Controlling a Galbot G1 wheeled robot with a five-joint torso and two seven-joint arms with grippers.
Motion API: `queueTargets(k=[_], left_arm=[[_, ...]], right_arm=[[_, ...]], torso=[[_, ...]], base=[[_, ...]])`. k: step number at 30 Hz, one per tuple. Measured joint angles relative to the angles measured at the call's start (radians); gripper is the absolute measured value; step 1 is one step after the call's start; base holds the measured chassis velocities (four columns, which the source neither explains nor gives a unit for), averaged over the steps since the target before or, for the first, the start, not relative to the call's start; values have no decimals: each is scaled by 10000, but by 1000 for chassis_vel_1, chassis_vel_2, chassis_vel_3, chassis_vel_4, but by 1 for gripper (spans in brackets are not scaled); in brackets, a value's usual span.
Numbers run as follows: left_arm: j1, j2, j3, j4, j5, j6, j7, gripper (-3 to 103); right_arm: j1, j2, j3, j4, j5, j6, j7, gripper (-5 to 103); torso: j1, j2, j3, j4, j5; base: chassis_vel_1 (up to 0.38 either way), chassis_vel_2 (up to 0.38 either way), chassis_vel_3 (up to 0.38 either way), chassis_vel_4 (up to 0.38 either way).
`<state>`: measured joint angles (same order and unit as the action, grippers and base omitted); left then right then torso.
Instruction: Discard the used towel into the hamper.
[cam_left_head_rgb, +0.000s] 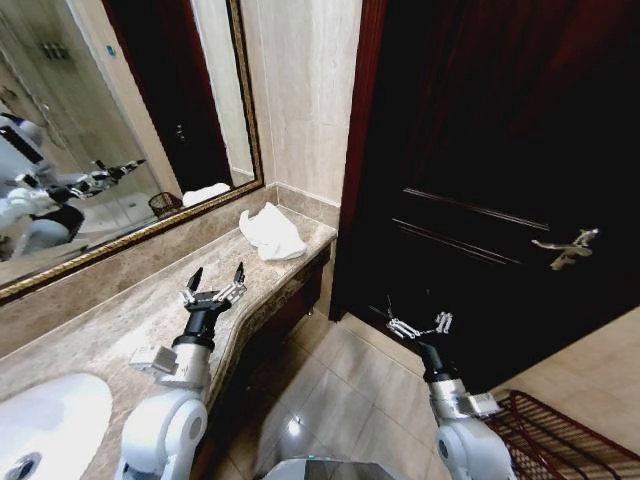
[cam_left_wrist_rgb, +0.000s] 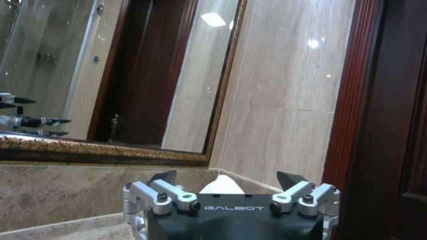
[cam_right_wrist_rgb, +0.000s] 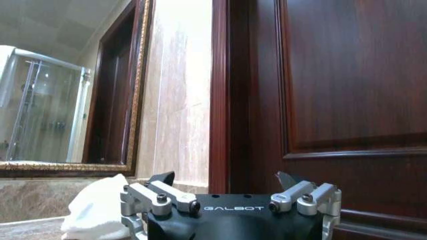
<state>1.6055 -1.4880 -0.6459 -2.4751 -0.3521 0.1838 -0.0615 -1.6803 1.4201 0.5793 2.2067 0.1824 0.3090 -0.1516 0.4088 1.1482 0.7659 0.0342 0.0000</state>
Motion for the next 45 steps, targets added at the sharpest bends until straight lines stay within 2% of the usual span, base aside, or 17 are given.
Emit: queueTargets(k=[9, 16, 17, 23, 29, 33, 37, 40, 41, 43, 45], left_arm=[[-160, 166, -14, 145, -213, 23, -4, 100], [-328, 329, -17, 338, -296, 59, -32, 96], [-379, 359, -15, 401, -306, 64, -34, 93], [-679, 455, 70, 831, -390, 226, -57, 100], [-987, 751, 95, 1402, -463, 217, -23, 97], [-1329, 1242, 167, 2092, -568, 352, -174, 97], [-1400, 1498, 194, 2309, -611, 436, -261, 97], [-1652, 2054, 325, 2774, -950, 569, -470, 97], [-1652, 2054, 325, 2774, -950, 569, -470, 97], [-1951, 2486, 557, 3040, -1289, 1015, -1074, 98], [-2075, 2627, 626, 3118, -1405, 1194, -1274, 98]], right_arm=[[-60, -6, 23, 31, 7, 24, -47, 100], [25, 18, -2, -68, 3, 68, -200, 100], [36, 20, -3, -87, 5, 81, -222, 100], [143, 1, 2, -288, 121, 398, -571, 100], [193, 2, -11, -392, 118, 413, -664, 100], [263, 19, -23, -525, 40, 367, -693, 100], [291, 31, -14, -578, 24, 354, -684, 100], [346, 63, 9, -769, -11, 354, -675, 100], [346, 63, 9, -769, -11, 354, -675, 100], [389, 104, -14, -876, -72, 354, -674, 100], [402, 119, -29, -909, -95, 355, -674, 100]], torso=[[200, 448, 251, -1, 0], [347, 788, 445, 0, 0], [372, 843, 476, 0, 0], [520, 1167, 652, -1, 1], [665, 1484, 824, 0, -1], [813, 1805, 997, -2, 0], [873, 1935, 1068, 0, -2], [966, 2148, 1186, 1, -2], [966, 2148, 1186, 1, -2], [1021, 2262, 1245, -1, -3], [1034, 2290, 1261, 0, -2]], base=[[0, 0, 0, 0], [0, 0, 0, 0], [0, 0, 0, 0], [0, 0, 0, 0], [0, 0, 0, 0], [0, 0, 0, 0], [0, 0, 0, 0], [0, 0, 0, 0], [0, 0, 0, 0], [0, 0, 0, 0], [0, 0, 0, 0]])
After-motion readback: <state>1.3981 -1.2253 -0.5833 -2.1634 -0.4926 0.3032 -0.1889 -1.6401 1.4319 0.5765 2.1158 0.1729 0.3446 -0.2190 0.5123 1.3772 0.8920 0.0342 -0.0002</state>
